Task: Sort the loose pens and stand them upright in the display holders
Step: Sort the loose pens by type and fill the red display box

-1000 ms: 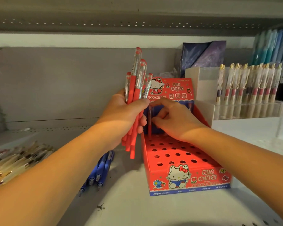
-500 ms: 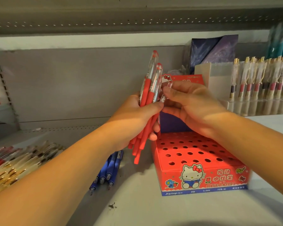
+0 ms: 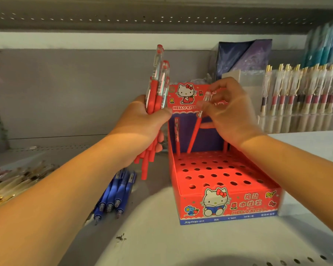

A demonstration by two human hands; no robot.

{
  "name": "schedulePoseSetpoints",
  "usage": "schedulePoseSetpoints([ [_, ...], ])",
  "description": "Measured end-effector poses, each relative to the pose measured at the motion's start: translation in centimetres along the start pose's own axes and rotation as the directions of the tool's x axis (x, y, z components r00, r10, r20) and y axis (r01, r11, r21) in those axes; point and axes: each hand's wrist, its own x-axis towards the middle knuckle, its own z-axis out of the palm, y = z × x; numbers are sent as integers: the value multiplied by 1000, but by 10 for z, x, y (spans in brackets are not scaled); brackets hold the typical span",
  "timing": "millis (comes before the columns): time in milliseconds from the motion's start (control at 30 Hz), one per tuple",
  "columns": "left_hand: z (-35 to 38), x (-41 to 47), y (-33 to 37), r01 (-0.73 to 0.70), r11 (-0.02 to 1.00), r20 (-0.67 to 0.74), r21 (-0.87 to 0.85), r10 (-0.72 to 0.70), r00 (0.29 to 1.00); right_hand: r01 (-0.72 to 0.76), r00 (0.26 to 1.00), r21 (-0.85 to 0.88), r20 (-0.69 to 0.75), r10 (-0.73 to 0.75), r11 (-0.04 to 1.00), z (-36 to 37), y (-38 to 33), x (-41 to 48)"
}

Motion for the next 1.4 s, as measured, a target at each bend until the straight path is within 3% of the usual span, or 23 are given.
schedulePoseSetpoints([
  [267, 7, -2, -2, -37, 999, 77, -16, 38, 996, 51, 998, -59, 46, -48, 997, 4, 11, -2],
  [500, 8, -4, -5, -37, 998, 130, -47, 43, 991, 7, 969, -160, 245, 32, 987, 5, 25, -1],
  [633, 8, -6, -3, -23, 999, 151, -42, 29, 988, 24, 914, -338, 390, 116, 941, 1, 31, -2],
  [733, 6, -7, -3, -8, 1000, 159, -29, 13, 987, 94, 937, -391, 346, 52, 916, 0, 24, 1],
  [800, 5, -6, -4, -14, 999, 156, -43, 21, 987, 66, 967, -304, 253, 14, 950, 1, 11, 4],
  [833, 4, -6, -4, -15, 999, 157, -41, 21, 987, -10, 973, -159, 228, 46, 987, 2, 2, 4],
  [900, 5, -8, -3, -11, 999, 174, -33, 17, 985, -180, 947, 184, 298, 120, 966, 3, -12, 2],
  [967, 7, -10, -2, -13, 999, 206, -41, 21, 978, -243, 915, 330, 389, 103, 912, 3, -18, -2],
  [1067, 9, -12, -3, -3, 999, 233, -51, 15, 972, -257, 905, 322, 410, 111, 911, 5, -19, -7],
  [1400, 7, -7, -6, 25, 998, 172, -62, -14, 985, -310, 945, 479, 253, 209, 821, 3, -22, -2],
])
